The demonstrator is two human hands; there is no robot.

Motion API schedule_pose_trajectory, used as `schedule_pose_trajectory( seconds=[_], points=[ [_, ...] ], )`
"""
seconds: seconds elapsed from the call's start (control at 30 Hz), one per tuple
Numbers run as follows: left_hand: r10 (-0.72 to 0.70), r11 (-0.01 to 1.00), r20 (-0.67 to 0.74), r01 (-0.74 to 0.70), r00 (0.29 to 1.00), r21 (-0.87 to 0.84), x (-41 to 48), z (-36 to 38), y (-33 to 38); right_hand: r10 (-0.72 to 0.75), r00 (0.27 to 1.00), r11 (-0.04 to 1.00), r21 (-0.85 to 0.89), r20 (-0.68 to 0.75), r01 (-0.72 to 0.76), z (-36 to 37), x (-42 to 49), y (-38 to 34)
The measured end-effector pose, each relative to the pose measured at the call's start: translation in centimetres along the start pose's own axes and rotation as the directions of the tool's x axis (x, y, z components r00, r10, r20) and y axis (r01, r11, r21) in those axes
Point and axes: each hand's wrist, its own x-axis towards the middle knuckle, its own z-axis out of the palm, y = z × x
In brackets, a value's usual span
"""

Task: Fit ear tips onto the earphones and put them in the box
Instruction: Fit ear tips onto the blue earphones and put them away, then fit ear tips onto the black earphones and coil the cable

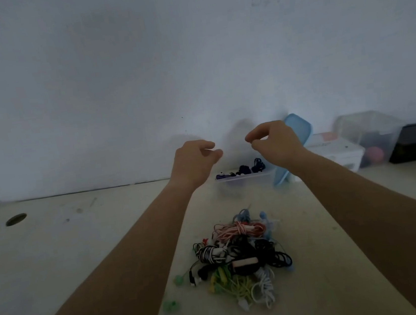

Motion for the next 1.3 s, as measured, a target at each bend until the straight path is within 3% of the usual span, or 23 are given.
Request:
schedule_pose_trajectory(
  seconds=[0.27, 0.43, 0.67, 0.77, 0.87, 1.0, 1.1, 1.3],
  points=[
    [0.068, 0.997, 0.082, -0.071, 0.994, 0.04, -7.7, -3.0, 1.0, -0.058, 0.996, 0.992, 0.119, 0.068, 0.05, -1.4, -5.4, -1.3],
    [0.029, 0.997, 0.168, -0.041, 0.985, 0.067, -13.1, -3.3, 0.7, -0.117, 0.924, 0.993, 0.075, 0.364, 0.097, -2.0, -10.8, -2.2],
    [0.013, 1.0, 0.125, -0.016, 0.992, 0.02, -18.3, -3.0, 0.2, -0.17, 0.821, 0.959, -0.101, 0.545, 0.266, -1.7, -16.1, -2.3],
    [0.009, 1.0, 0.093, -0.008, 0.996, -0.008, -19.3, -3.3, 0.1, -0.205, 0.84, 0.896, -0.249, 0.501, 0.367, -1.3, -16.9, -2.1],
    [0.002, 0.999, 0.077, 0.002, 0.997, -0.048, -20.0, -3.7, 0.1, -0.251, 0.869, 0.894, -0.241, 0.427, 0.377, -1.3, -16.9, -2.0],
    [-0.009, 0.994, 0.055, 0.015, 0.998, -0.104, -20.3, -4.8, 0.2, -0.239, 0.909, 0.951, -0.107, 0.342, 0.291, -2.1, -16.2, -2.5],
    [-0.029, 0.986, 0.038, 0.035, 0.999, -0.163, -20.3, -5.3, 0.3, -0.18, 0.946, 0.983, 0.087, 0.268, 0.163, -2.8, -16.0, -3.5],
    [-0.006, 0.983, 0.102, 0.025, 0.995, -0.185, -20.2, -5.0, 1.7, -0.059, 0.962, 0.934, 0.355, 0.266, -0.041, -3.4, -15.8, -5.4]
  ],
)
